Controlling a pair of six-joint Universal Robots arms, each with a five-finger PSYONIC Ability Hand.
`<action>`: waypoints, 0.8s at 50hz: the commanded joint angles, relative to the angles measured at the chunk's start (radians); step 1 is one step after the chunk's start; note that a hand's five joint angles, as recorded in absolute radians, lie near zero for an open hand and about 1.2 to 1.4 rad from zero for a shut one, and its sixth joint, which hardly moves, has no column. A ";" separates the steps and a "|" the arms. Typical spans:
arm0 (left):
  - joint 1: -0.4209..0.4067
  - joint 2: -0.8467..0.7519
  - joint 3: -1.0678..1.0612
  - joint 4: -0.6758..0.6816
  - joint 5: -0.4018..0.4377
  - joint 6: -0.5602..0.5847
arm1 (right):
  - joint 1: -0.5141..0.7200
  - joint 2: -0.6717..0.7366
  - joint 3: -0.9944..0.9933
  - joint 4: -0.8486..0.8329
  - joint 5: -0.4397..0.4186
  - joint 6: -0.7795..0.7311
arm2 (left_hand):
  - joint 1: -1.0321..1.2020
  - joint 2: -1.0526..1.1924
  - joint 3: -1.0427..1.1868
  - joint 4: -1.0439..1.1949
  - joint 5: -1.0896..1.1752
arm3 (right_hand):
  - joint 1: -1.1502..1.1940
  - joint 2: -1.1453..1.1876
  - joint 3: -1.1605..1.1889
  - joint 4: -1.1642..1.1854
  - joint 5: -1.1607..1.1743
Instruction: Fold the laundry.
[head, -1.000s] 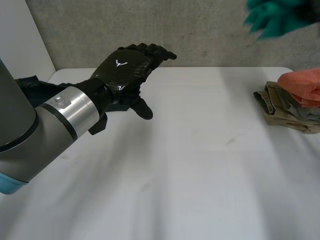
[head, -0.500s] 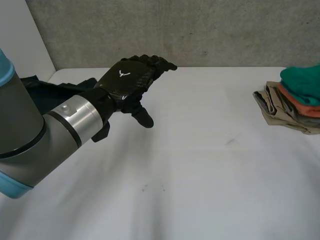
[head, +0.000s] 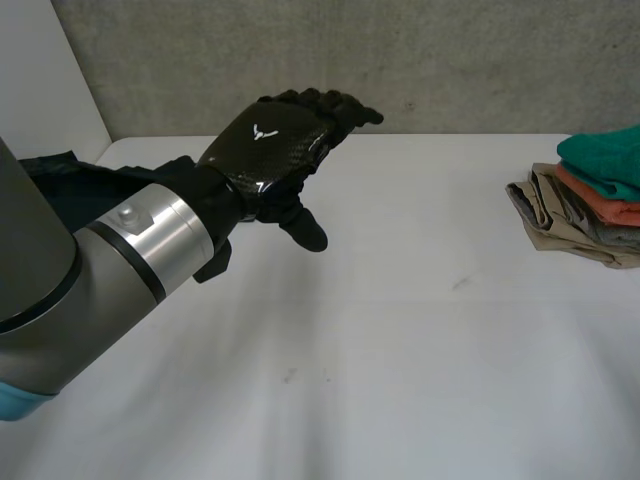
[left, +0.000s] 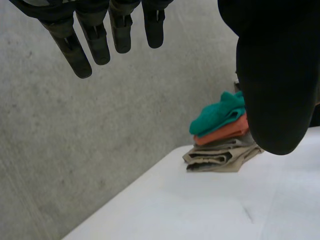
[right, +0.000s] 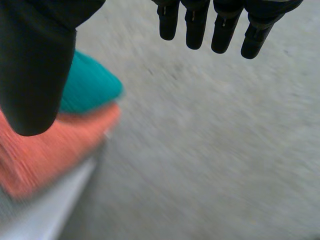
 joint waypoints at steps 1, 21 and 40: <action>-0.018 0.036 0.036 0.017 0.006 -0.001 | 0.066 -0.098 -0.033 -0.014 0.230 -0.198 | 0.070 0.056 0.050 0.060 0.040 | -0.057 -0.042 -0.040 -0.037 -0.047; 0.433 -0.125 0.191 0.053 -0.032 0.056 | 0.651 -0.369 0.574 -0.334 -0.082 -0.104 | 0.073 0.059 0.053 0.063 0.043 | -0.057 -0.042 -0.040 -0.037 -0.047; 0.610 -0.906 0.613 0.181 -0.077 0.535 | 0.703 -0.219 0.635 -0.027 0.015 -0.396 | 0.233 0.220 0.213 0.223 0.203 | -0.057 -0.042 -0.040 -0.037 -0.047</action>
